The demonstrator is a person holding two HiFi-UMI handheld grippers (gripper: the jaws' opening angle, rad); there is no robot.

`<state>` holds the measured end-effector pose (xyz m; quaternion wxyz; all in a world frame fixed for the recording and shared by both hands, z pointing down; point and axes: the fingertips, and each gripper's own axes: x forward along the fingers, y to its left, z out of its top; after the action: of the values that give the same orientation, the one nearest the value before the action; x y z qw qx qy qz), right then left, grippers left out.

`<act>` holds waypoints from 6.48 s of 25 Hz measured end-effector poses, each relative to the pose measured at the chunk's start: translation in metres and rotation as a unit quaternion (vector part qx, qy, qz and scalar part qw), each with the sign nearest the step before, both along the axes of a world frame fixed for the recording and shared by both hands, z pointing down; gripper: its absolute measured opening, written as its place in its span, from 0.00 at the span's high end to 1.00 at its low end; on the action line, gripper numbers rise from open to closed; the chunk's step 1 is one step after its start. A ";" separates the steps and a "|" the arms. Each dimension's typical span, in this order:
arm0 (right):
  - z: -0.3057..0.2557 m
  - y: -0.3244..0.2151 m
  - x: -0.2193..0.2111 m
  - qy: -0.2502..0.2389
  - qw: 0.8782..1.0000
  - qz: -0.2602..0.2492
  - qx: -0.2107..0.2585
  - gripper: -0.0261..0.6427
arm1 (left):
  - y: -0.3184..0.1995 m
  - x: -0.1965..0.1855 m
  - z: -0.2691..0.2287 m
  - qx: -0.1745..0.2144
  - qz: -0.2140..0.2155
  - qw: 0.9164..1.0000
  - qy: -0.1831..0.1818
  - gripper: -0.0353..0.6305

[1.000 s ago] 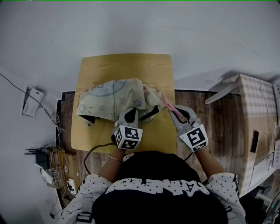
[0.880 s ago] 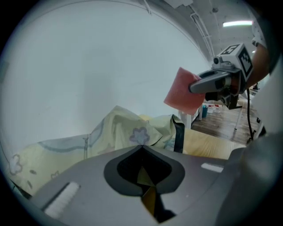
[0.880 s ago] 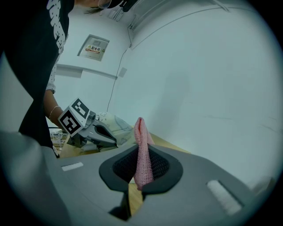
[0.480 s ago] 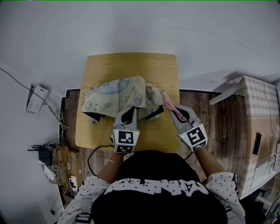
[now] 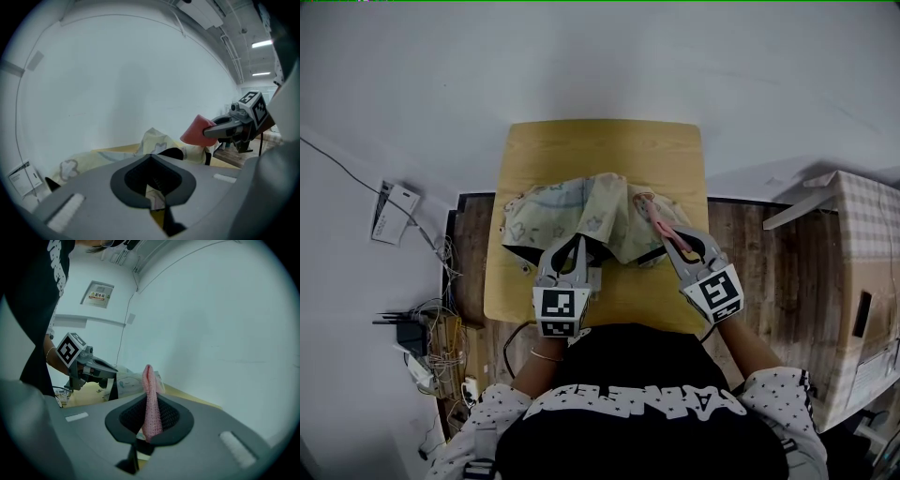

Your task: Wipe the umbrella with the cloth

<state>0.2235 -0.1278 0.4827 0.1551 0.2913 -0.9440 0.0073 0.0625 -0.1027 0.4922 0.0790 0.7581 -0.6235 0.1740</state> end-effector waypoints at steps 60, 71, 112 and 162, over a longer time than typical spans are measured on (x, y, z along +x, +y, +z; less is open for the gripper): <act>0.051 0.061 -0.144 0.065 0.987 -0.131 -0.065 0.91 | 0.018 -0.078 0.016 -0.032 0.033 0.997 0.054 0.95; 0.040 0.062 -0.135 0.029 0.989 -0.130 -0.059 0.91 | 0.016 -0.082 0.021 -0.034 0.023 0.997 0.058 0.95; 0.071 0.007 -0.085 0.099 0.992 -0.035 -0.071 0.91 | 0.014 -0.090 0.026 -0.048 0.025 0.996 0.067 0.95; 0.010 -0.022 -0.015 0.062 0.988 0.138 0.034 0.91 | 0.015 -0.079 0.025 -0.045 0.053 0.994 0.084 0.95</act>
<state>0.2084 -0.1500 0.4923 0.2008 0.4233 -0.8832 -0.0213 -0.0162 -0.0876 0.5173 0.1557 0.7978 -0.5650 0.1415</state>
